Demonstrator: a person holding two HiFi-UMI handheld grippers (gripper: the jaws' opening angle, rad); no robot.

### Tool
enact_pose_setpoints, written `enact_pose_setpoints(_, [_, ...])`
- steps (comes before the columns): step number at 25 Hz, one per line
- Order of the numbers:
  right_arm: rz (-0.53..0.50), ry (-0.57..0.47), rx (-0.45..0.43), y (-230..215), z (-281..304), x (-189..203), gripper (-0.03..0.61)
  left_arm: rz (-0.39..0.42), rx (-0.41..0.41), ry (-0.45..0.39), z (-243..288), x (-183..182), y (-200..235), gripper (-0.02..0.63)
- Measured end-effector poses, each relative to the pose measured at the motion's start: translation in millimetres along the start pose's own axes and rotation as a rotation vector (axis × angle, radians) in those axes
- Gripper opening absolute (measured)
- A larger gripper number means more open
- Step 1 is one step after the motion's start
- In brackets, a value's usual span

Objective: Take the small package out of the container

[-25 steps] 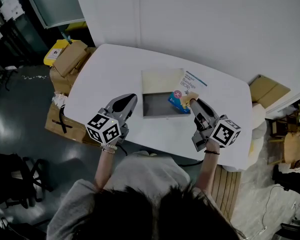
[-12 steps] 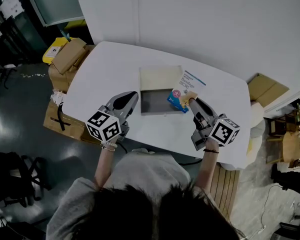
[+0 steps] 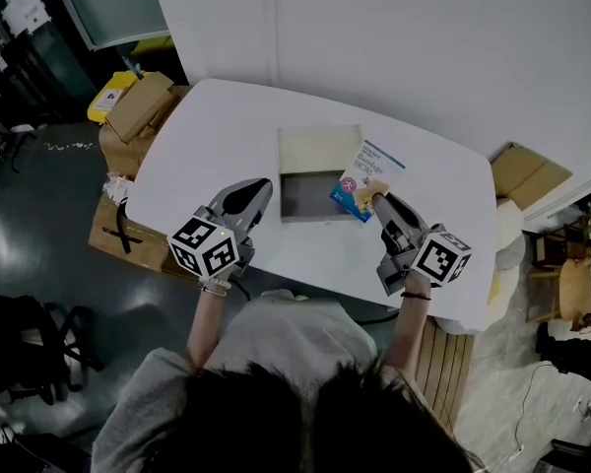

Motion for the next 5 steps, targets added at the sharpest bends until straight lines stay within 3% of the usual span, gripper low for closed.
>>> enact_pose_setpoints(5, [0.020,0.005,-0.003,0.7,0.8,4.2,0.098,-0.001,-0.004,-0.007,-3.3,1.4,-0.1,-0.006])
Point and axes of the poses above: the fingertips, and each gripper's own axes: z forward along the fingers, y to its left, x out of its underside, the point moved 9 cm from there along -z, backward along the fingers, and after that the axes turned 10 degrees about y, right-handed, at the moved point
